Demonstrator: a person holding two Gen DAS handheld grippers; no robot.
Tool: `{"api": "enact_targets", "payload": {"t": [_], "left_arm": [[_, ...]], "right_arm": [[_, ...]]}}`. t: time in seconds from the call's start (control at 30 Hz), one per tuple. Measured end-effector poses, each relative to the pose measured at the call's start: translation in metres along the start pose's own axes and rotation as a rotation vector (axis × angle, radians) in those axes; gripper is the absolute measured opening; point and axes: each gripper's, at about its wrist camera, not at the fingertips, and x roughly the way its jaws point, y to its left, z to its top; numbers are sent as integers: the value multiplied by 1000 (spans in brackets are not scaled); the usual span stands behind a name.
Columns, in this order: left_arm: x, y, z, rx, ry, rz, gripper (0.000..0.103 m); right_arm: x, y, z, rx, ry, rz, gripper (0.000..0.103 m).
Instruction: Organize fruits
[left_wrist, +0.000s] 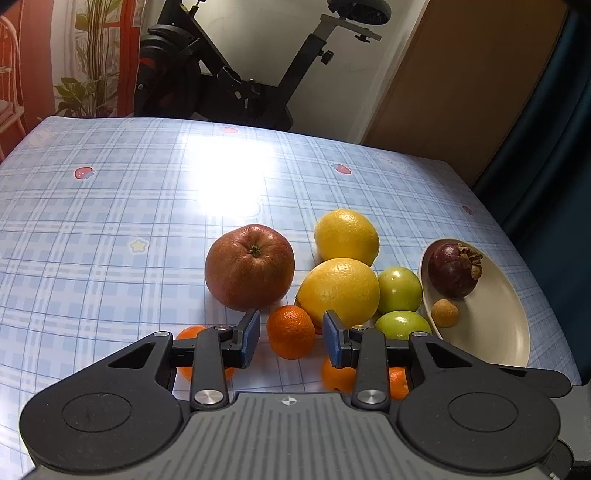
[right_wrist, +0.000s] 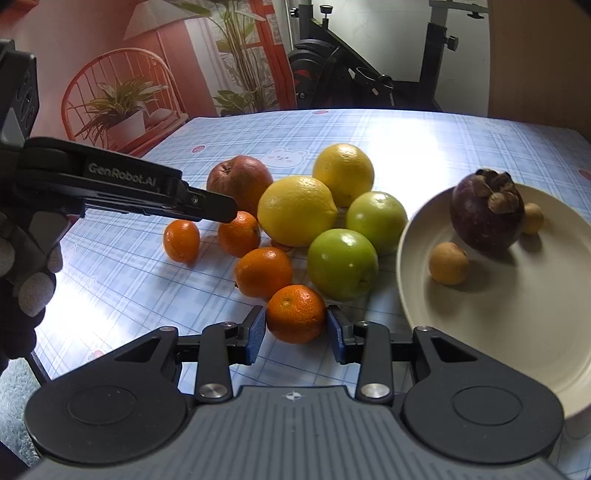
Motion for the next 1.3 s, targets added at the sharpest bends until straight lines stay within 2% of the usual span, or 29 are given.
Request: {"api": "enact_targets", "payload": {"t": [0.17, 0.27, 0.33, 0.7, 1.0, 1.3], "left_arm": [[13, 0, -2, -17, 33, -1, 39], [15, 0, -3, -16, 40, 10, 33], [14, -1, -4, -12, 38, 17, 33], [-22, -22, 0, 59, -38, 49, 32], [-41, -73, 3, 152, -102, -11, 32], [-8, -133, -13, 276, -46, -95, 32]], "right_arm": [[-3, -3, -3, 13, -2, 5, 38], [-5, -5, -4, 22, -2, 7, 38], [-6, -5, -4, 29, -5, 8, 38], [-29, -6, -5, 46, -79, 8, 38], [-67, -35, -5, 66, -171, -60, 38], [-95, -101, -5, 97, -202, -173, 38]]}}
